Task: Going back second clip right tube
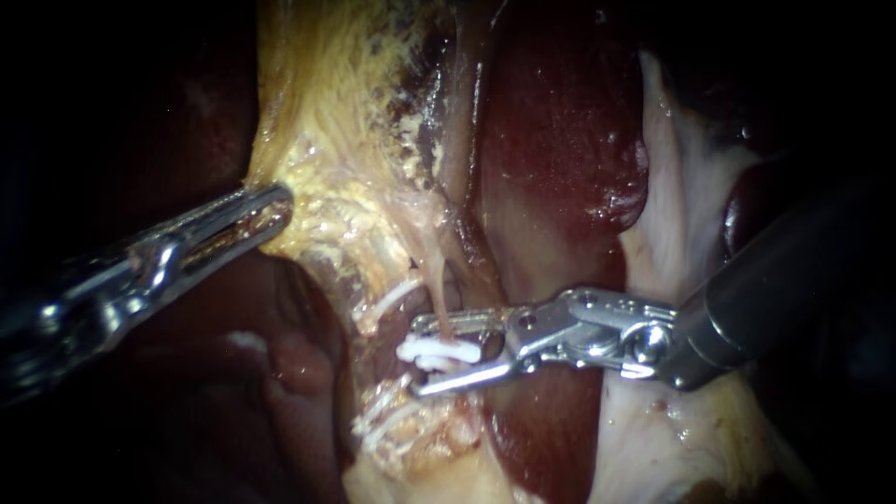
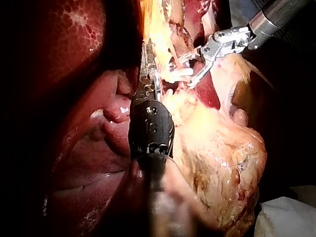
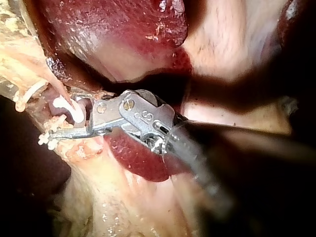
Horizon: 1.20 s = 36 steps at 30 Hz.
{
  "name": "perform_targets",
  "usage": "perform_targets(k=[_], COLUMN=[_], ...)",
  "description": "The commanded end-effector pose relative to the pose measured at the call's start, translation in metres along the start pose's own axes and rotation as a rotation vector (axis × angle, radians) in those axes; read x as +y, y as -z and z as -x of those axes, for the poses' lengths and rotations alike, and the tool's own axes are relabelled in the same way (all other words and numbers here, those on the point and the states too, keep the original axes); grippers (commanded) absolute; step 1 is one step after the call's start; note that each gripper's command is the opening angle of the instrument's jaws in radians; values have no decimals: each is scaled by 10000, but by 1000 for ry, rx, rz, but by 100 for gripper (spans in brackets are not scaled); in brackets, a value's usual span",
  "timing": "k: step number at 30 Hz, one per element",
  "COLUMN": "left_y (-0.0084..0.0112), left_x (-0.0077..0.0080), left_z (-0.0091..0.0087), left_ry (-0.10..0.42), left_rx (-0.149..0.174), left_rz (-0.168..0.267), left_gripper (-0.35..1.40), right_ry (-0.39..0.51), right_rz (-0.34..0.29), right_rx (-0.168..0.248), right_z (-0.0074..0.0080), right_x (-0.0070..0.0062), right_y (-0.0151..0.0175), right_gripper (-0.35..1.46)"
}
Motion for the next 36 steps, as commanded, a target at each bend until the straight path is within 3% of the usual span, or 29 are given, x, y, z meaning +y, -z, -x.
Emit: perform_targets(k=[1, 11, 19, 23, 30, 36], left_y=[0, 0, -1, -3, -14, -45], left_x=[0, 1, 1, 2, 2, -1], left_z=[0, -1, -1, -2, -9, -25], left_ry=[0, 0, -1, -1, -3, -12], left_rx=[0, 0, -1, -1, 0, 6], left_rz=[0, 0, 0, 0, -14, -35], left_gripper=[-35, -35, -35, -35, -35, -35], right_ry=[10, 126, 299, 351, 371, 405], right_rz=[-2, 2, 7, 10, 14, 14], right_rx=[-1, 2, 2, 2, 2, 1], right_z=[-2, -33, -81, -99, -98, -93], right_x=[1, -7, -22, -30, -34, -33], right_y=[5, 68, 127, 139, 129, 121], right_gripper=[60, 60, 60, 60, 60, 60])
